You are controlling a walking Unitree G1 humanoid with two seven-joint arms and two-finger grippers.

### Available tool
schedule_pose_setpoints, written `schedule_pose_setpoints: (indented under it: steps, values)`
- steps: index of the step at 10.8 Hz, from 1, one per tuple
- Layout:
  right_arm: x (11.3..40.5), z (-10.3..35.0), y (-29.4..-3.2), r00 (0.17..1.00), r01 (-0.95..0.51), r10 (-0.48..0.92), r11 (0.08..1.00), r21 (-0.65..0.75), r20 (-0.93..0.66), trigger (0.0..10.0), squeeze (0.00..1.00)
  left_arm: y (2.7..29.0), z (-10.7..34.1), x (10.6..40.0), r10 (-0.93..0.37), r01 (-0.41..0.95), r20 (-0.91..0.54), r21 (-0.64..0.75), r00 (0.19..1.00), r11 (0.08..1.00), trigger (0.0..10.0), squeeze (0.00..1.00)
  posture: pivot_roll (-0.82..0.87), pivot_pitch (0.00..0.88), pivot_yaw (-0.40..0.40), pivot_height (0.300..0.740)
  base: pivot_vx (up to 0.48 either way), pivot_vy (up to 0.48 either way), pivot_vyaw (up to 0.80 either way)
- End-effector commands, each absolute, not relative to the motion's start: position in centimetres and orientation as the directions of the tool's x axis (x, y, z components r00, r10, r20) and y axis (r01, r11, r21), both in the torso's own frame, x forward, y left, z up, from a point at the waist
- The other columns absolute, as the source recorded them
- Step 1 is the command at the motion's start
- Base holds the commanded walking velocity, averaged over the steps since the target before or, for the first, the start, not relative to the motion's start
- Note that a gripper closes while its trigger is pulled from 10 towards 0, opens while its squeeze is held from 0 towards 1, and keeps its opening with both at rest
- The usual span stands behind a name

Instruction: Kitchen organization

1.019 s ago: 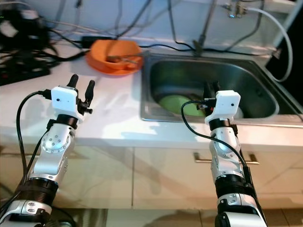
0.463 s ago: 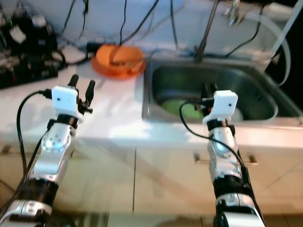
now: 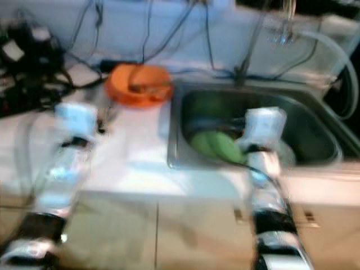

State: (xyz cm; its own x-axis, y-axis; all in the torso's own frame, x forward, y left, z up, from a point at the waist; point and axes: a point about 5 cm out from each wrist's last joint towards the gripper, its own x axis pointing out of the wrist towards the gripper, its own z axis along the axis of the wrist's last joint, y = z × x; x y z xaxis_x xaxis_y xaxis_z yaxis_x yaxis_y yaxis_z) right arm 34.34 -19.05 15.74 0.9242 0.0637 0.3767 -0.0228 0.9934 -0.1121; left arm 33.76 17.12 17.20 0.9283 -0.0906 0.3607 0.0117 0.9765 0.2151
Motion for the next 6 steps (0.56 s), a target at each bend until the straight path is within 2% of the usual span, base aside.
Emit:
schedule_pose_setpoints:
  steps: [1,2,4,6]
  values:
    - [34.15,16.01,-20.42,0.923,0.016,0.032,0.992,-0.123,0.383,10.0,0.00,15.58,17.59,33.79,-0.130,0.054,0.378,0.206,0.917,0.977,10.0,0.00,0.23,0.000,-0.027,0.740,0.000,0.000,0.00]
    - [34.09,15.91,-20.40,0.924,0.017,0.035,0.991,-0.133,0.381,10.0,0.00,15.49,17.76,33.70,-0.131,0.056,0.389,0.198,0.912,0.979,10.0,0.00,0.23,0.000,-0.027,0.740,0.000,0.000,0.00]
    - [34.02,15.81,-20.41,0.925,0.023,0.030,0.991,-0.135,0.379,10.0,0.00,15.46,17.76,33.66,-0.132,0.059,0.387,0.195,0.913,0.979,10.0,0.00,0.23,0.000,-0.027,0.740,0.000,0.000,0.80]
    - [34.00,15.72,-20.51,0.926,0.023,0.022,0.993,-0.114,0.377,10.0,0.00,15.41,17.68,33.82,-0.135,0.066,0.369,0.193,0.920,0.979,10.0,0.00,0.23,0.000,-0.025,0.740,0.000,0.000,0.00]
